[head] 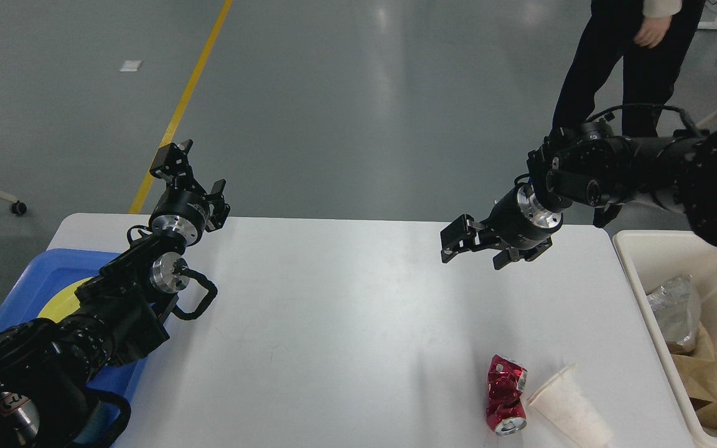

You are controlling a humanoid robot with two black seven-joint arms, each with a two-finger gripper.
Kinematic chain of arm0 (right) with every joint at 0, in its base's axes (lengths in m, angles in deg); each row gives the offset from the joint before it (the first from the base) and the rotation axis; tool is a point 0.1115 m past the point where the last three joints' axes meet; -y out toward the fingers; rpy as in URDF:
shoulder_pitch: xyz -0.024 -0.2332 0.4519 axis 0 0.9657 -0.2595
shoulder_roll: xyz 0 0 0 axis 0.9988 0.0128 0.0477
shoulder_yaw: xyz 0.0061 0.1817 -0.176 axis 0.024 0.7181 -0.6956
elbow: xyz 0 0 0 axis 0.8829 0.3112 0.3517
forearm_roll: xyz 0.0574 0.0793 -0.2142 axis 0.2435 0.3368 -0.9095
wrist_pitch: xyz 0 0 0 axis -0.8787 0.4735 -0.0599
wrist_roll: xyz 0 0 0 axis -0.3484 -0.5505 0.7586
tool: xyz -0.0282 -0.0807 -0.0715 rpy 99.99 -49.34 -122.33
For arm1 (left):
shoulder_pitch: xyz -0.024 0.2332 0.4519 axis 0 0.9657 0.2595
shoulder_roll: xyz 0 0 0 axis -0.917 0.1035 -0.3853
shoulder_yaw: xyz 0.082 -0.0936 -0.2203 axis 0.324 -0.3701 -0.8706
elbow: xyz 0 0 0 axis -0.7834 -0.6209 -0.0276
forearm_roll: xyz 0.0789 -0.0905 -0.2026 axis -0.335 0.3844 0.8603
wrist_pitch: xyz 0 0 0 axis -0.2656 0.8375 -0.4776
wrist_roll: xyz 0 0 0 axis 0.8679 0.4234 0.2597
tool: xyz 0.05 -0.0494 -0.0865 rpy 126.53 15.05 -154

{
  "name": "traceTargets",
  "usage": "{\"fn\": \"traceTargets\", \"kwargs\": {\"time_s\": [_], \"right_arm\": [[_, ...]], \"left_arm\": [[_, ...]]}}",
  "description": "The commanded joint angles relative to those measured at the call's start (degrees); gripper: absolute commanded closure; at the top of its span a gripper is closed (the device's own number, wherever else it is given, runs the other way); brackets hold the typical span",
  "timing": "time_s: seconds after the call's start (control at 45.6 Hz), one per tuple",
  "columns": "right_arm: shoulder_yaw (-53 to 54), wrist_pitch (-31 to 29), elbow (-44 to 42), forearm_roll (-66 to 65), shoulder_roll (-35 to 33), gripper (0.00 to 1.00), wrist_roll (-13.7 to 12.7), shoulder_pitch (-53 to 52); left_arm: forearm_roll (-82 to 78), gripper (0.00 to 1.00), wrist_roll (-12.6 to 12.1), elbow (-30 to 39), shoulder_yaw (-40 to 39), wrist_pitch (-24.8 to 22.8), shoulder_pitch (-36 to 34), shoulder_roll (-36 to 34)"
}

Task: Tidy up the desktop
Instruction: 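Move the right gripper down to the crushed red can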

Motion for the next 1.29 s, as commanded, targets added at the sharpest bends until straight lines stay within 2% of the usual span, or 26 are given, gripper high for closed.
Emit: {"fn": "traceTargets", "kwargs": {"time_s": [0.0, 0.307, 1.272], "right_arm": [[-0.39, 0.14, 0.01, 0.04, -0.45, 0.00, 0.00, 2.79], [-1.10, 2.77, -0.16, 0.22, -2.56, 0.00, 0.00, 8.85], [-2.59, 4.62, 0.10, 0.57, -7.74, 0.03, 0.00, 17.99]], "left_arm": [[0.00, 0.04, 0.01, -0.05, 0.03, 0.02, 0.00, -0.03], [0.00, 0.04, 0.01, -0.05, 0.03, 0.02, 0.00, 0.05], [0.00, 0.04, 0.01, 0.03, 0.03, 0.02, 0.00, -0.03]]}}
